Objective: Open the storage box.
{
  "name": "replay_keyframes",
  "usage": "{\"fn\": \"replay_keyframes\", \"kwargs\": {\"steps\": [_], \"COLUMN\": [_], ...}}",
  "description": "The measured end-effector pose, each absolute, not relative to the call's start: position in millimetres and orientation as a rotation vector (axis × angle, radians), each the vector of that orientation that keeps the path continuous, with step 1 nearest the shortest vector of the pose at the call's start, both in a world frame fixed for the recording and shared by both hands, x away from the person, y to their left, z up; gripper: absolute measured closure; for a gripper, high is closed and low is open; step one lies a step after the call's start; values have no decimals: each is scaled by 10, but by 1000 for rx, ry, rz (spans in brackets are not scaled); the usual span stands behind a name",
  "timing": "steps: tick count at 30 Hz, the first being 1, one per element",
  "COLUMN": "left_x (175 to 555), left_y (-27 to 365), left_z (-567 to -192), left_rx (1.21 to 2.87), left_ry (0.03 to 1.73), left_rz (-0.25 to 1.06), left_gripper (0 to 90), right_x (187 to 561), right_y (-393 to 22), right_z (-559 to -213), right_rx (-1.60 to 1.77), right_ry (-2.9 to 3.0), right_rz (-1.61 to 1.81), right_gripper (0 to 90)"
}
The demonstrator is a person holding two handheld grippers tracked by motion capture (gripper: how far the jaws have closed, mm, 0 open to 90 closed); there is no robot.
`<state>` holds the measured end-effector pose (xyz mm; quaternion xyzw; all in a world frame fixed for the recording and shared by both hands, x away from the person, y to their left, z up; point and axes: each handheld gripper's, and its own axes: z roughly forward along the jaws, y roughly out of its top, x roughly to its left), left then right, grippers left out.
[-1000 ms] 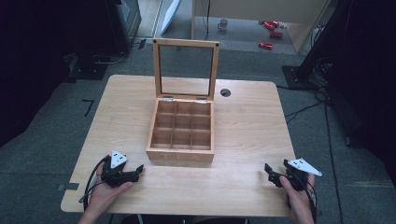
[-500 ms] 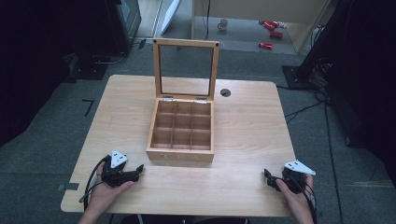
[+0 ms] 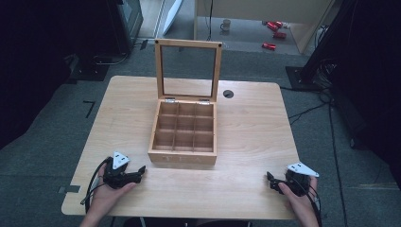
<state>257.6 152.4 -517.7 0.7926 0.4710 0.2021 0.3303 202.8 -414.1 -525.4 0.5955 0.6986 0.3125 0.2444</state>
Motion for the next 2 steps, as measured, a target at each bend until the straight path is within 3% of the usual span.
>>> {"fn": "replay_keyframes", "kwargs": {"steps": [2], "left_x": [2586], "left_y": [1527], "left_z": [-5177], "left_rx": [2063], "left_ry": [1249], "left_rz": [535], "left_gripper": [195], "right_x": [2028], "right_y": [-4141], "right_z": [-5255], "right_rx": [1625], "right_ry": [1908], "right_rz": [853], "right_gripper": [100]}}
